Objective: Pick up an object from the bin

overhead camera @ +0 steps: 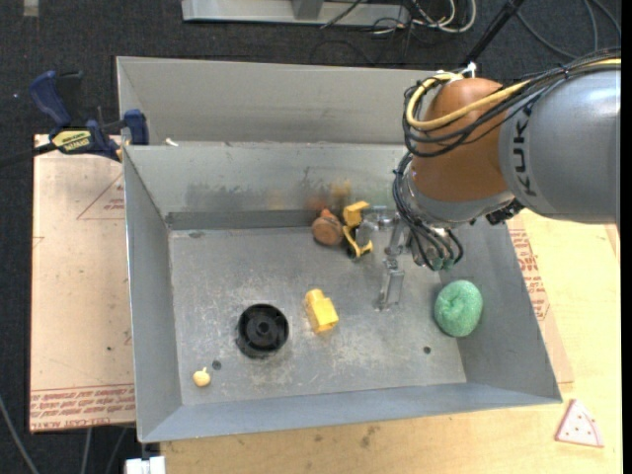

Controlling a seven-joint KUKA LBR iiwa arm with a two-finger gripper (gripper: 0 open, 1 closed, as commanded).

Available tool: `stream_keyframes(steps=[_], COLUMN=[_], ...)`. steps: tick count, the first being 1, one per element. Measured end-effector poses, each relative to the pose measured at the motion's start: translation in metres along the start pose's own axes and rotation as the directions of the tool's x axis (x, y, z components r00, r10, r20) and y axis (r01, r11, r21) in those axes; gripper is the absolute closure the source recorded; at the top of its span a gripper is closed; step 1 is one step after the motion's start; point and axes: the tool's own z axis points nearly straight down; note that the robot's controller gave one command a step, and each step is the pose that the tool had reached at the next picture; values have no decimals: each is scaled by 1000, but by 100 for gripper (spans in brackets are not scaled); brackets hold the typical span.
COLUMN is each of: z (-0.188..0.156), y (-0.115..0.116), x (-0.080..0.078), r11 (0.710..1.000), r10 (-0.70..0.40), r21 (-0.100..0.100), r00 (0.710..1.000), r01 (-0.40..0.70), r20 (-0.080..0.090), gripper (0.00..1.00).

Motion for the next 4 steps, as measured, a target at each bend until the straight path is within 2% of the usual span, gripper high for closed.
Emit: stream_keyframes(steps=[1,2,3,4], z=[0,48,68,65], y=[0,19,23,43], x=[0,-28,-30,-49], r11=[1000,1000,998,993], r10=[0,19,55,115], r21=[0,0,-1,6], r00=[1000,1000,998,993], r01=[0,-19,-55,-115], r20=[0,12,17,3], gripper=[0,0,0,0])
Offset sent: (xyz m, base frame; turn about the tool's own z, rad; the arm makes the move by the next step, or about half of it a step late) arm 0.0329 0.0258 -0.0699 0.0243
